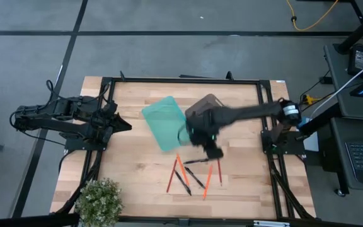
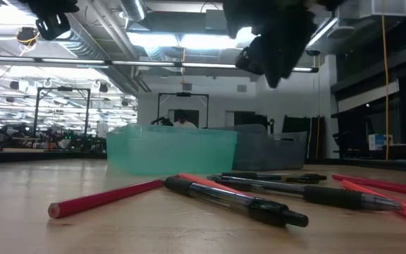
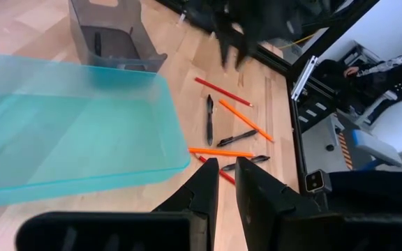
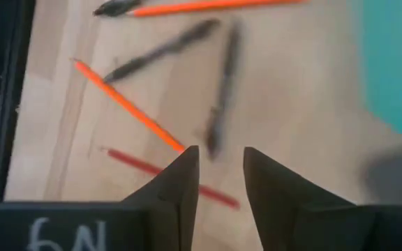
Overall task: Sort pens & pencils
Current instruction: Put the top black pen into the black bin
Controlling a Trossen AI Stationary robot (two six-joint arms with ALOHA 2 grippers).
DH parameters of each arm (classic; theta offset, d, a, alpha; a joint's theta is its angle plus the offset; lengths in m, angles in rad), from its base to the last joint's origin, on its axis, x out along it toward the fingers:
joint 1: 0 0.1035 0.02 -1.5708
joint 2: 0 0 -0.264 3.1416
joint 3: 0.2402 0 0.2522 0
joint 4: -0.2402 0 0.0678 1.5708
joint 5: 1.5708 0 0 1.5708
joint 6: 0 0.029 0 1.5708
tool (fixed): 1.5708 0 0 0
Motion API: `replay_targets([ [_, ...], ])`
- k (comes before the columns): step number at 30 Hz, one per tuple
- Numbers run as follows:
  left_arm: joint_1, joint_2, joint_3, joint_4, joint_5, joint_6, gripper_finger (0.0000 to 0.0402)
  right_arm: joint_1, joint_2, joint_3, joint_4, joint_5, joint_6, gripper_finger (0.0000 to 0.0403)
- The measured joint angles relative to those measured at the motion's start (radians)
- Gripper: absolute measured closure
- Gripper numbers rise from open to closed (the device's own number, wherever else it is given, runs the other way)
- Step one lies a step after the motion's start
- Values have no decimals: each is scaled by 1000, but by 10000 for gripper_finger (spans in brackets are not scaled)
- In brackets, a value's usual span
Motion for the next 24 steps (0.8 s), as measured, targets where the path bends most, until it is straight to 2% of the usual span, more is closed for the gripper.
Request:
replay_targets([
  [4,0,0,0,0,0,-32,358,105,0,-79,197,88,90,289],
  [10,0,0,0,0,0,-57,358,146,0,-139,305,220,306,289],
  [17,0,10,0,0,0,-78,358,146,0,-186,358,268,527,289],
  [24,0,16,0,-1,1,-77,358,145,19,-186,372,269,578,289],
])
